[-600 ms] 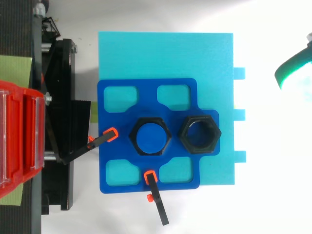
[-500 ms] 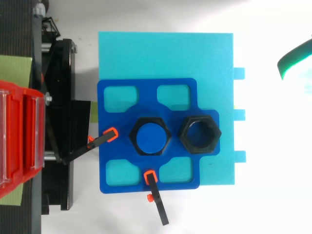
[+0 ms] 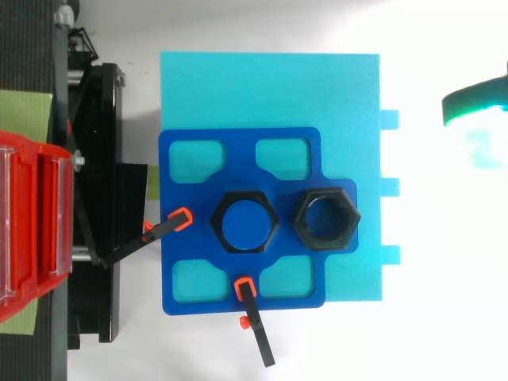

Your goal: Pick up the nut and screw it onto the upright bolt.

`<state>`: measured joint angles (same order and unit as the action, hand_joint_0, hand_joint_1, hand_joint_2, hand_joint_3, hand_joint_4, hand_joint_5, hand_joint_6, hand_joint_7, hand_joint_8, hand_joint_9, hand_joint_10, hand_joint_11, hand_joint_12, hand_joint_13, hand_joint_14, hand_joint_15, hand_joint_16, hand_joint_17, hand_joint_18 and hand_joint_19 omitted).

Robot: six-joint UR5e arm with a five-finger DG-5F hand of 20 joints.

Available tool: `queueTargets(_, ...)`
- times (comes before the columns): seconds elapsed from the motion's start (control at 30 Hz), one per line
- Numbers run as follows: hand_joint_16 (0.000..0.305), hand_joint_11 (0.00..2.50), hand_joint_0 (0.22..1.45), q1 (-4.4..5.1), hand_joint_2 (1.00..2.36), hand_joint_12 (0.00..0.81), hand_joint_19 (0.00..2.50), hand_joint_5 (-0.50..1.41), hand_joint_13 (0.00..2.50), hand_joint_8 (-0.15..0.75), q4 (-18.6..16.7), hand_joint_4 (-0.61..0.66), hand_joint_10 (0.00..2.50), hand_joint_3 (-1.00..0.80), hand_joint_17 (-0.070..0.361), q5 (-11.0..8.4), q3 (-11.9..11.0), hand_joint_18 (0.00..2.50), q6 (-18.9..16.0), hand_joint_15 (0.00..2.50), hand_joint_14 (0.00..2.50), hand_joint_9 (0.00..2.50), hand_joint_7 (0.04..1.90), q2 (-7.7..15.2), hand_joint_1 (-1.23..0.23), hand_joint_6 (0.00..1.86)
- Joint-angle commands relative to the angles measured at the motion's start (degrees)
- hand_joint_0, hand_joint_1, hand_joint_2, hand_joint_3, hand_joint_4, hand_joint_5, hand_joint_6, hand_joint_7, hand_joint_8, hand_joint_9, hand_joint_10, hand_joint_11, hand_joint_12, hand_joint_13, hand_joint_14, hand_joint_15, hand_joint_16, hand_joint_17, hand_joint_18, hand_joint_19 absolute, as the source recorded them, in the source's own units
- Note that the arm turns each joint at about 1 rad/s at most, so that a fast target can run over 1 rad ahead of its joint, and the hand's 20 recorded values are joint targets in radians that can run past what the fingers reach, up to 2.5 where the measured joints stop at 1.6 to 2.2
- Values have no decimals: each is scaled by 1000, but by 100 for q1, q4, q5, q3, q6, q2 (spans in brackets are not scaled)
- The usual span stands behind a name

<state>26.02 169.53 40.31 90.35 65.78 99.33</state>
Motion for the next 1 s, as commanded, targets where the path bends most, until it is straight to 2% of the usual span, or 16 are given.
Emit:
queueTargets(0.0,43,0,430,158,1000,356,0,-274,21,264,-158,213,0,-500,98,-393,0,0,691,0,0,183,700,192,-667,502)
queueTargets(0.03,43,0,430,193,1000,356,0,-274,22,264,-158,213,0,-500,98,-507,0,0,691,0,0,183,700,245,-666,502)
queueTargets(0.1,44,0,430,228,1000,356,0,-274,22,265,-193,213,0,-500,98,-603,0,0,673,0,0,183,701,254,-664,502)
queueTargets(0.23,44,0,425,343,1000,358,0,-275,23,267,-465,213,0,-500,99,-841,0,0,682,0,0,189,702,473,-679,502)
queueTargets(0.27,44,0,425,378,1000,360,0,-275,24,268,-483,212,0,-500,99,-885,0,0,691,0,0,189,702,552,-681,502)
queueTargets(0.33,45,0,418,439,1000,364,0,-275,26,270,-535,213,0,-500,101,-885,0,0,805,0,0,190,701,570,-695,502)
queueTargets(0.37,45,0,413,483,1000,368,0,-276,28,272,-667,213,0,-500,102,-867,0,0,972,0,0,189,705,579,-701,502)
queueTargets(0.43,46,0,408,501,1000,371,0,-276,30,273,-755,215,0,-500,104,-885,0,0,1060,0,0,189,704,605,-716,502)
queueTargets(0.5,47,0,405,571,1000,372,0,-277,33,272,-1028,213,0,-500,105,-937,0,0,1464,0,0,189,704,684,-779,502)
queueTargets(0.53,47,0,406,615,1000,372,0,-277,33,271,-1159,212,0,-500,106,-1025,0,0,1667,0,0,189,704,763,-781,502)
queueTargets(0.67,48,0,404,677,1000,376,0,-277,39,269,-1432,210,0,-500,107,-1324,0,0,1895,0,0,191,702,869,-832,502)
queueTargets(0.77,48,0,404,720,1000,378,0,-278,43,268,-1687,210,0,-500,108,-1438,0,0,1974,0,0,191,699,983,-854,501)
queueTargets(0.87,48,0,406,729,1000,381,0,-278,52,267,-1827,209,0,-500,108,-1500,0,0,2045,0,0,190,700,1018,-863,502)
queueTargets(0.97,48,0,406,729,1000,381,0,-278,52,268,-1977,211,0,-500,108,-1667,0,0,2124,0,0,192,697,1150,-854,501)
